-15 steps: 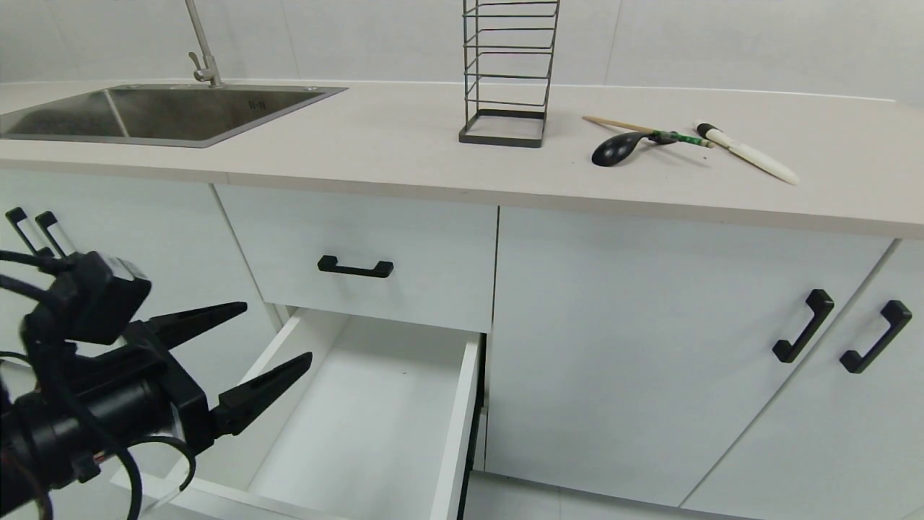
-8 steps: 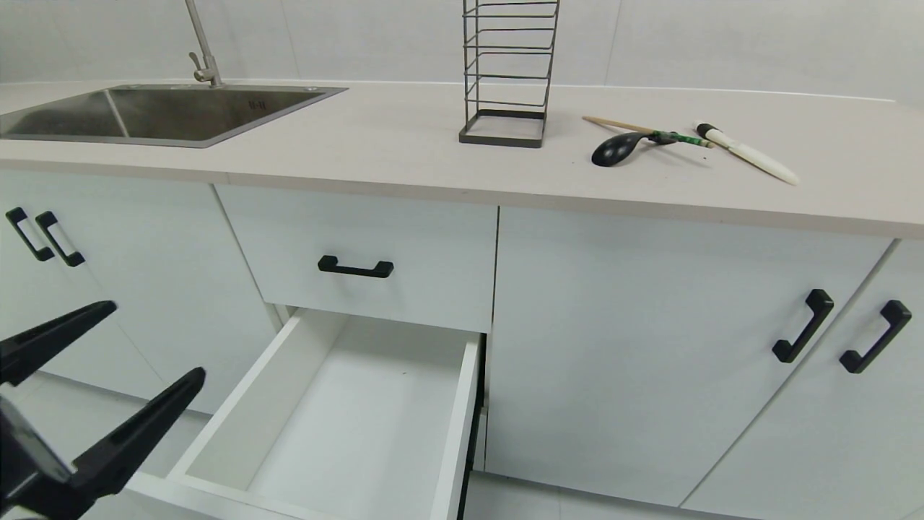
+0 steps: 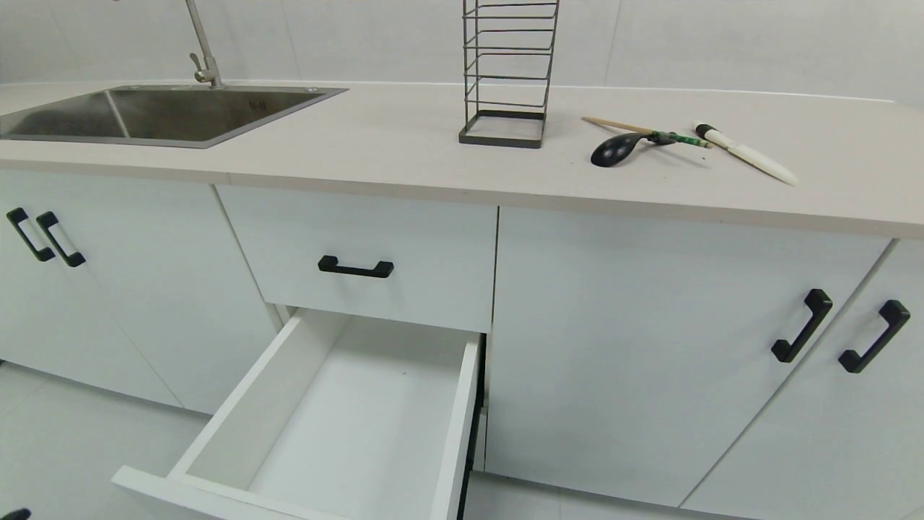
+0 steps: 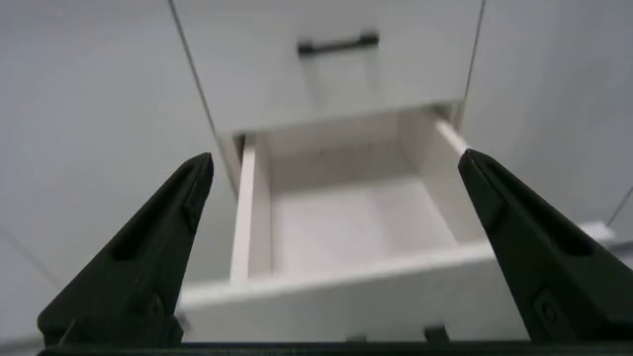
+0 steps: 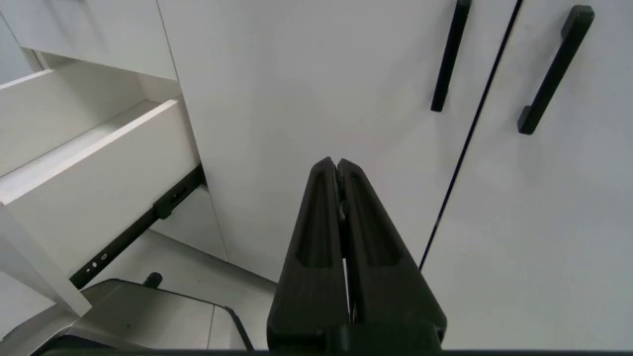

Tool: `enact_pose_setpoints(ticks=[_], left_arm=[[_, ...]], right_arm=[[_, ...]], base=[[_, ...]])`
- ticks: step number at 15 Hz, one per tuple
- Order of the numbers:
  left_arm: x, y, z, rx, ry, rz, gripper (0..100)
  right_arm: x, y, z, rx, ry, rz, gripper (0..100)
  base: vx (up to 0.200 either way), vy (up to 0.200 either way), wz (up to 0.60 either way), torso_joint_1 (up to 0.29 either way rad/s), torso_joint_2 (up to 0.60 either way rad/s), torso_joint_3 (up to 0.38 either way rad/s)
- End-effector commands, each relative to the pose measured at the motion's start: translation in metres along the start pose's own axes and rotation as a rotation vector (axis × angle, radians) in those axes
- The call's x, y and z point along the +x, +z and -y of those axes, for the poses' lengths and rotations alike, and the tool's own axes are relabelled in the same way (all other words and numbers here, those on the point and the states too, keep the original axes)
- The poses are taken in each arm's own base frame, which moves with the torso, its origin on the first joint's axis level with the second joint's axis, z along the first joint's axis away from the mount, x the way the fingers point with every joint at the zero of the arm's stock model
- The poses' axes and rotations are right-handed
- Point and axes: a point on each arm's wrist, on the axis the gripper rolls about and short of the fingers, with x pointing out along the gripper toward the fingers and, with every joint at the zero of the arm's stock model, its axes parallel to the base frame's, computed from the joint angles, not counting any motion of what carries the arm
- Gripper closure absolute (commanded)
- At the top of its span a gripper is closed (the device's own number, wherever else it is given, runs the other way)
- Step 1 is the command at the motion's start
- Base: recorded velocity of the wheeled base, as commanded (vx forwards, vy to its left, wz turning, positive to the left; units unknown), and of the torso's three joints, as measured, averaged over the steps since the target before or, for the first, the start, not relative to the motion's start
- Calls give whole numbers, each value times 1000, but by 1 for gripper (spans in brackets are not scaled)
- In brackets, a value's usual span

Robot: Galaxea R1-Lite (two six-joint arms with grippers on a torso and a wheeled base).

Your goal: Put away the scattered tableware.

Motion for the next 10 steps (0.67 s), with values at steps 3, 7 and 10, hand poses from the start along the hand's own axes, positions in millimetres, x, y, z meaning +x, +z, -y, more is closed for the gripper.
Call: enact_pose_setpoints(ticks=[3,7,10], left_arm=[[-7,-11,0,-19,191,26,0],[-7,-13,-1,-69,239,12,0],[-7,-13,-1,-73,239,12,0]], right_arm=[[0,0,0,-1,-2,1,100],[0,0,0,1,-2,1,100],[0,0,0,1,-2,1,100]], base=[[0,0,0,0,0,0],[0,0,0,0,0,0],[0,0,0,0,0,0]])
